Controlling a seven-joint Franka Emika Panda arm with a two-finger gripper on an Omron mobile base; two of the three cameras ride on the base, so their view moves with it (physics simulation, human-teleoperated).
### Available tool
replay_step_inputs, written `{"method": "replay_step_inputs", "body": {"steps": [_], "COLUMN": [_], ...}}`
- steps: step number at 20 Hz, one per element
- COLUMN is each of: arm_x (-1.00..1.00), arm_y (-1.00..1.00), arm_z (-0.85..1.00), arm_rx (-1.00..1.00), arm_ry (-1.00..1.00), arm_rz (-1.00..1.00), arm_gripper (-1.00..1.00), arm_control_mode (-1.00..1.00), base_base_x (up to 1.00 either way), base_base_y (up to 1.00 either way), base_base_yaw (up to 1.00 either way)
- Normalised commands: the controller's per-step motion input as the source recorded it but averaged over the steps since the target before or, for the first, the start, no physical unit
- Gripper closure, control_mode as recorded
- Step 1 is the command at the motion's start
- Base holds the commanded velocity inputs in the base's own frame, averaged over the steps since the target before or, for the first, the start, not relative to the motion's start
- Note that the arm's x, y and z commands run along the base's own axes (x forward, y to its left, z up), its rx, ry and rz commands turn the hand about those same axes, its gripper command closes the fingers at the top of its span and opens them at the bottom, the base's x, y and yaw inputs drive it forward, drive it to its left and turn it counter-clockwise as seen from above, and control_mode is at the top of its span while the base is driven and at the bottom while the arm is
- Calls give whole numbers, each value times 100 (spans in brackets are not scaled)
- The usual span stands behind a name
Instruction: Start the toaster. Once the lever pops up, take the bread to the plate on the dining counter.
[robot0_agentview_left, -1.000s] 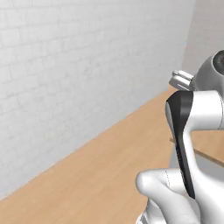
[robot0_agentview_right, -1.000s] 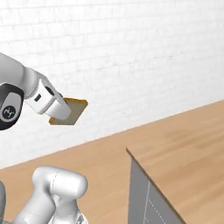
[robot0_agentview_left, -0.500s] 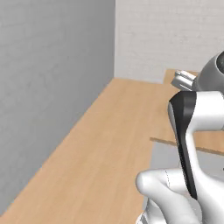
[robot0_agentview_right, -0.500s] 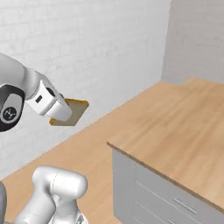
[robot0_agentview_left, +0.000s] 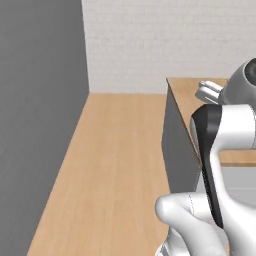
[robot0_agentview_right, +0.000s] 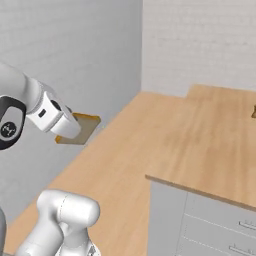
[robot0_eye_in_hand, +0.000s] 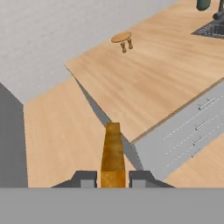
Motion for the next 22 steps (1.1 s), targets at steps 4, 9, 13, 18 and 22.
{"method": "replay_step_inputs", "body": {"steps": [4, 9, 13, 18, 22], "arm_x": [0, 0, 0, 0, 0], "arm_y": [0, 0, 0, 0, 0], "arm_z": [0, 0, 0, 0, 0], "arm_rx": [0, 0, 0, 0, 0], "arm_ry": [0, 0, 0, 0, 0], "arm_rz": [0, 0, 0, 0, 0], "arm_gripper": [100, 100, 100, 100, 100], "arm_control_mode": [100, 100, 100, 100, 100], "base_base_x": [81, 100, 100, 100, 100], "base_base_y": [55, 11, 7, 18, 13], "base_base_yaw": [-39, -17, -3, -3, -5]}}
